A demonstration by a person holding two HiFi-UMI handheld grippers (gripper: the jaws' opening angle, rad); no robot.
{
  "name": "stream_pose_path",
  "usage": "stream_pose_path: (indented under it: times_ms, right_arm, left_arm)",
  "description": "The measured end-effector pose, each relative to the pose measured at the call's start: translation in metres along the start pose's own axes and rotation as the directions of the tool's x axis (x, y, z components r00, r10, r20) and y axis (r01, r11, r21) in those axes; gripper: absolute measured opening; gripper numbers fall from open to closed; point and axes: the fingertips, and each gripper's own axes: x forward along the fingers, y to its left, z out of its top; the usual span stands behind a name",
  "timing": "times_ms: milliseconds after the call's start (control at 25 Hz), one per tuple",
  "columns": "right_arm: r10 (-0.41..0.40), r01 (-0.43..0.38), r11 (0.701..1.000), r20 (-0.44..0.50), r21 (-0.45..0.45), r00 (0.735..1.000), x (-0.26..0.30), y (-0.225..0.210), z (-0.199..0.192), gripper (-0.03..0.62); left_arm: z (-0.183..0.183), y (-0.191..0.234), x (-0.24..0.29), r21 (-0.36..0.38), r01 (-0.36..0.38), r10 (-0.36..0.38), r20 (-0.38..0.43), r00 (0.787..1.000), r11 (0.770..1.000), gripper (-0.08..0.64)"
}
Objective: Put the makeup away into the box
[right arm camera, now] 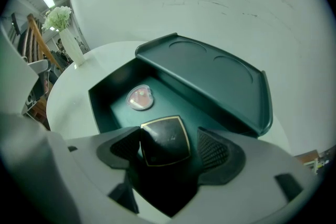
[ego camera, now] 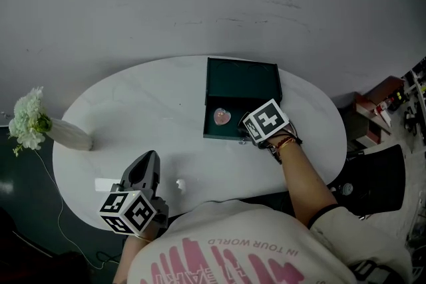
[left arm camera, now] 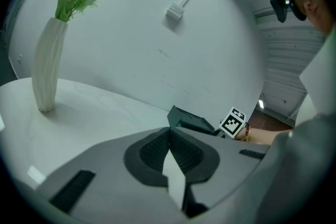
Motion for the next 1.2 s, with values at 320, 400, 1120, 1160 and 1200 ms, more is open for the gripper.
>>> stream_pose_path:
  times_ms: [320,400,1120,1160,1200]
  right_arm:
    - [-0.096,0.096,0.995,-0.009,0.025,0.995,-0.004,-0.002,0.001,0.343]
    - [-0.139,0.139,0.990,0.007,0.032,0.990,-0.008,-0.004,0.004,0.304]
    - [0.057,-0.223,0.865,0.354,0.449,0.934,-0.047,0.159,0.025,0.199]
    - [0.048,-0.225,0.863,0.369,0.453,0.928,-0.049,0.167,0.026,0.179]
    - [0.043,-0.233,0.858,0.387,0.458,0.921,-0.050,0.175,0.027,0.168]
  left_arm:
    - [0.017,0.019,-0.027,-0.010,-0.008,0.008,0.012,1.000,1.000,0.002]
    - [0.021,0.023,-0.036,-0.006,-0.003,0.003,0.007,1.000,1.000,0.002]
    - [0.014,0.044,-0.077,-0.001,0.107,-0.106,-0.086,0.991,0.994,0.002]
    - [0.012,0.042,-0.080,0.001,0.113,-0.112,-0.090,0.990,0.994,0.002]
    - [0.010,0.041,-0.082,0.003,0.118,-0.117,-0.092,0.989,0.993,0.002]
